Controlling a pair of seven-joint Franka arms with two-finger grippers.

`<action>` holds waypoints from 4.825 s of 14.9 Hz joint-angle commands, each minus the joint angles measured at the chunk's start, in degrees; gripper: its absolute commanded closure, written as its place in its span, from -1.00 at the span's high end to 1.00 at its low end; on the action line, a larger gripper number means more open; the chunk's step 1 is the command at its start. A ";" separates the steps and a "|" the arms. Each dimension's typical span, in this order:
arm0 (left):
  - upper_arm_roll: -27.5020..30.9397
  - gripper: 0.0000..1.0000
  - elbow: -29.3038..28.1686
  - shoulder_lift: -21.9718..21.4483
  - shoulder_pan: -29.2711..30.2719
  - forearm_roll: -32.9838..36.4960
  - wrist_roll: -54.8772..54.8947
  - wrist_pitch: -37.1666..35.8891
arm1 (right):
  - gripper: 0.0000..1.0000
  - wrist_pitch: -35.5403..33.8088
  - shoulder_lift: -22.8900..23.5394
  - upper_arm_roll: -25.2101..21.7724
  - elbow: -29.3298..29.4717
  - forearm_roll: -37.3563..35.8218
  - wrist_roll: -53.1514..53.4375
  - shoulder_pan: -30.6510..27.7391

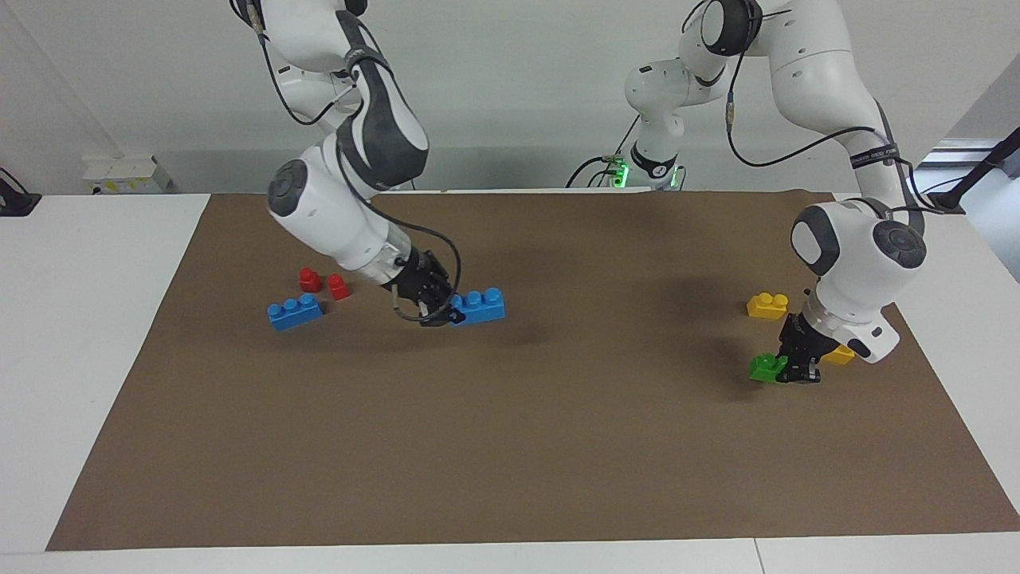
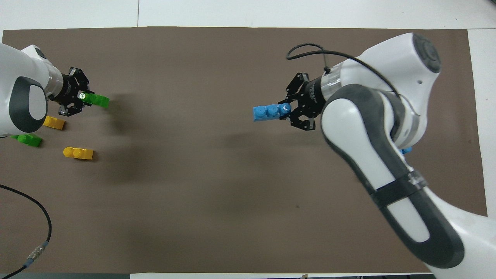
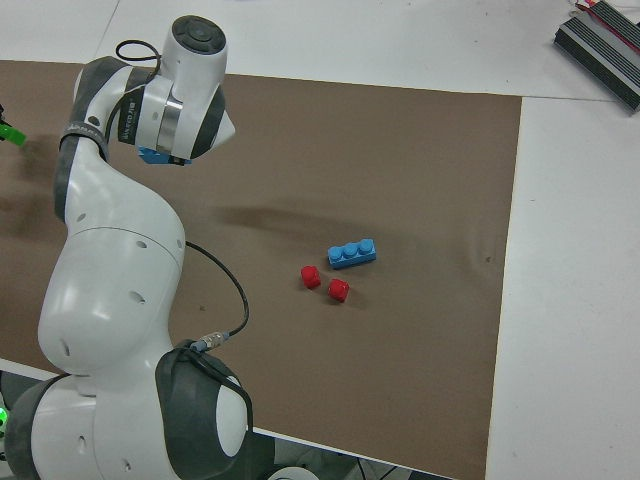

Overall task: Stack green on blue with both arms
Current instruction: 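Carry the green brick toward the blue brick held by the right gripper, then press the green brick onto the blue brick with the left gripper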

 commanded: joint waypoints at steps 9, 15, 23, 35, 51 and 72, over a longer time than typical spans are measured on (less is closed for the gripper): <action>-4.11 -1.00 -1.17 -16.65 -6.47 -2.03 -9.62 -16.75 | -1.00 21.36 -1.53 -0.65 -15.47 0.28 15.53 14.51; -3.93 -1.00 -1.70 -17.27 -14.47 -1.94 -21.75 -16.23 | -1.00 30.67 -1.09 -0.38 -20.75 0.28 13.86 16.45; -3.93 -1.00 -11.44 -18.15 -26.95 1.30 -36.26 -4.30 | -1.00 34.90 -0.30 -0.38 -23.22 1.25 9.46 17.24; -3.93 -1.00 -21.39 -15.25 -33.82 4.21 -42.42 9.96 | -1.00 35.43 0.14 -0.29 -24.36 8.70 -0.72 17.24; -3.84 -1.00 -24.73 -16.13 -36.37 4.30 -48.66 9.70 | -1.00 37.02 1.72 -0.29 -24.80 10.30 -3.55 17.33; -3.76 1.00 -23.77 -14.27 -34.71 12.73 -49.90 13.31 | -1.00 36.23 1.81 -0.29 -24.89 10.39 -5.39 16.37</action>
